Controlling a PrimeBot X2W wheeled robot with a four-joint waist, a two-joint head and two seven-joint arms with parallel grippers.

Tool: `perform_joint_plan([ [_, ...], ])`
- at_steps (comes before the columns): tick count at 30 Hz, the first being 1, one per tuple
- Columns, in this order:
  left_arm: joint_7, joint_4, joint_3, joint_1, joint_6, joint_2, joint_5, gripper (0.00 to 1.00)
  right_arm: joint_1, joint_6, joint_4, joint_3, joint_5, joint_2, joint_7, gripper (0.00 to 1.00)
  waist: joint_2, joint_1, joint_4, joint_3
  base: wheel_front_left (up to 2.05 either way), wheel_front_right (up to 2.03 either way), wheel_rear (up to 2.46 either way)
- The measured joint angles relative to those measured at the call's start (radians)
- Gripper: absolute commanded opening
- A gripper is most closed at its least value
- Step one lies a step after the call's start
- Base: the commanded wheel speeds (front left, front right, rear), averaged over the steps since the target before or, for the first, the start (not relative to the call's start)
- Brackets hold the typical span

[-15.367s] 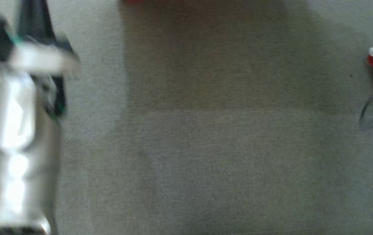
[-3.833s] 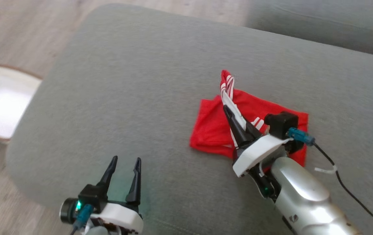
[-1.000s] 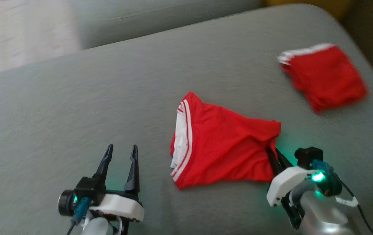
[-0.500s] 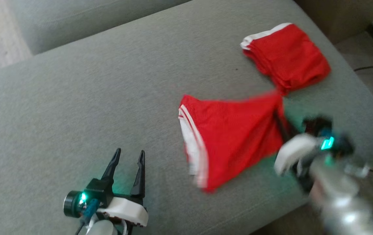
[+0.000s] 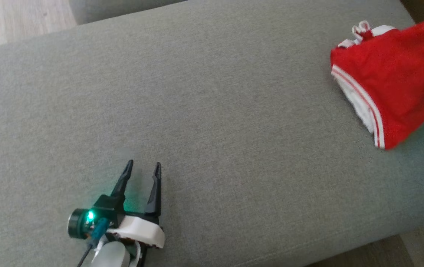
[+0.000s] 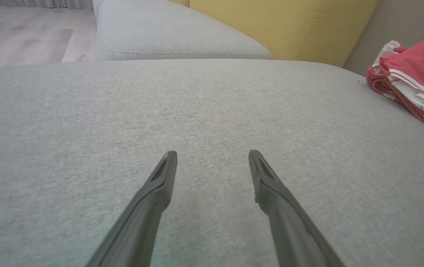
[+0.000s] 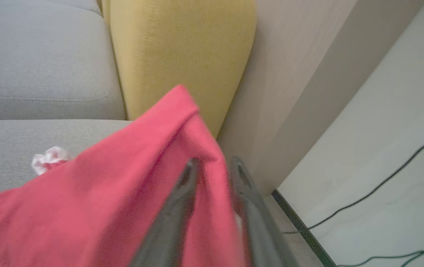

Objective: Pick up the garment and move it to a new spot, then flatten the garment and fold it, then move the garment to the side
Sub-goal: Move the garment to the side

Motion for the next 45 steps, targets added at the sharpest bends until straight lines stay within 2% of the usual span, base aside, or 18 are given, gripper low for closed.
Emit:
perform_joint_plan([
  [3, 0.000, 0.000, 0.015, -0.002, 0.000, 0.001, 0.009, 1.00, 0.002, 0.000, -0.013, -0.092, -0.077, 0.030, -0.004, 1.00, 0.0000, 0.0001, 0.008, 0.009, 0.00, 0.00, 0.00],
  [5, 0.000, -0.002, 0.029, -0.005, 0.000, 0.000, 0.010, 1.00, 0.004, 0.000, -0.026, -0.135, -0.110, 0.077, -0.018, 1.00, 0.0000, 0.0000, 0.004, 0.009, 0.00, 0.00, 0.00],
  [6, 0.000, -0.003, 0.045, -0.005, 0.000, 0.000, 0.019, 1.00, 0.015, 0.000, -0.034, -0.154, -0.137, 0.121, -0.036, 1.00, 0.0000, 0.0000, 0.000, 0.007, 0.00, 0.00, 0.00],
  [8, 0.000, -0.004, 0.064, -0.005, 0.001, 0.000, 0.031, 1.00, 0.034, 0.000, -0.038, -0.160, -0.142, 0.162, -0.052, 1.00, 0.0000, 0.0000, -0.003, 0.003, 0.00, 0.00, 0.00],
  [12, 0.000, -0.012, 0.113, -0.004, 0.002, 0.000, 0.045, 1.00, 0.083, 0.000, -0.086, -0.136, -0.128, 0.243, -0.065, 1.00, 0.0000, 0.0000, -0.005, -0.008, 0.00, 0.00, 0.00],
  [15, 0.000, -0.022, 0.150, -0.002, 0.007, 0.000, 0.046, 1.00, 0.144, 0.000, -0.189, -0.063, -0.059, 0.301, -0.067, 1.00, 0.0000, 0.0000, 0.003, -0.019, 0.00, 0.00, 0.00],
  [17, 0.000, -0.026, 0.175, 0.008, 0.009, 0.000, 0.053, 1.00, 0.203, 0.000, -0.251, -0.007, -0.017, 0.318, -0.068, 1.00, 0.0000, -0.0001, 0.013, -0.027, 0.00, 0.00, 0.00],
  [23, 0.000, -0.031, 0.216, 0.042, 0.010, -0.001, 0.054, 1.00, 0.390, 0.000, -0.386, 0.108, 0.117, 0.329, -0.068, 1.00, 0.0000, -0.0002, 0.063, -0.047, 0.00, 0.00, 0.00],
  [30, 0.000, -0.047, 0.231, 0.054, 0.021, -0.002, 0.049, 1.00, 0.498, 0.000, -0.484, 0.201, 0.224, 0.340, -0.068, 1.00, 0.0000, -0.0001, 0.140, -0.070, 0.00, 0.00, 0.00],
  [35, 0.000, -0.057, 0.234, 0.072, 0.031, -0.002, 0.042, 1.00, 0.545, 0.000, -0.498, 0.236, 0.276, 0.343, -0.068, 1.00, 0.0000, -0.0001, 0.195, -0.093, 0.00, 0.00, 0.00],
  [45, 0.000, -0.056, 0.250, 0.108, 0.004, -0.002, 0.015, 1.00, 0.574, 0.000, -0.491, 0.265, 0.313, 0.344, -0.068, 1.00, 0.0000, -0.0001, 0.273, -0.143, 0.00, 0.00, 0.00],
])
